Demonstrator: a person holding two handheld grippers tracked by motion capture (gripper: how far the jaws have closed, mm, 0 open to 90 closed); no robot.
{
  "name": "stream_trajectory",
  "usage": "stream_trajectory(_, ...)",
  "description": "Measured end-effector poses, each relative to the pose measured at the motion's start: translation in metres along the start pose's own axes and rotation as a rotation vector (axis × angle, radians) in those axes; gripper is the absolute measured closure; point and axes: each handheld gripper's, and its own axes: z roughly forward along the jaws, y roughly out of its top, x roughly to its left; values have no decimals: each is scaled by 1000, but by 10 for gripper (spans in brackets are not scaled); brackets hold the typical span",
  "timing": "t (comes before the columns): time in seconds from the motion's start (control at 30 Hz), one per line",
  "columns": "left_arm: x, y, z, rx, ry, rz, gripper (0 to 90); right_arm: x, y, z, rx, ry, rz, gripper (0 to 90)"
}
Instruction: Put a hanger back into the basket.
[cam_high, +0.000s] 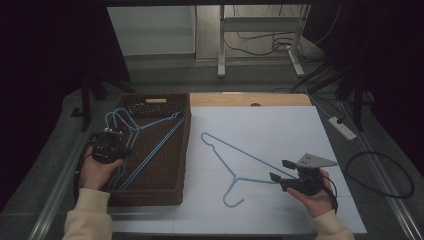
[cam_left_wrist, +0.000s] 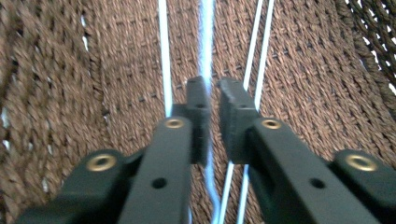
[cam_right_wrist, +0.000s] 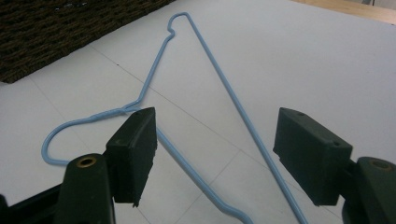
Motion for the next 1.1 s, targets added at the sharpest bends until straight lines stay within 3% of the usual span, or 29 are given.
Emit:
stream_trajectory(0.1, -4, 0, -5, -50, 12, 29, 700, 0, 0, 0, -1, 0, 2, 306)
stream_trajectory(0.17, -5, 0, -9, -85, 8, 32, 572, 0, 0, -1, -2, -1, 0, 306)
stream_trajectory(0.33, -10, -2, -27, -220, -77, 40, 431, -1, 0, -2, -3, 0, 0, 306)
stream_trajectory(0.47, -19, -6, -41, -302, -155, 77, 387, -1, 0, -1, 4, -2, -2, 304)
stream_trajectory(0.67, -33, -12, -55, -388, -231, 124, 372, -2, -1, 0, 22, -6, -8, 302)
stream_trajectory(0.8, -42, -17, -59, -409, -273, 150, 361, -2, -1, 0, 25, -1, -8, 301)
stream_trajectory(1.1, -72, -30, -63, -423, -298, 209, 352, -2, -1, 1, 42, 5, -16, 301)
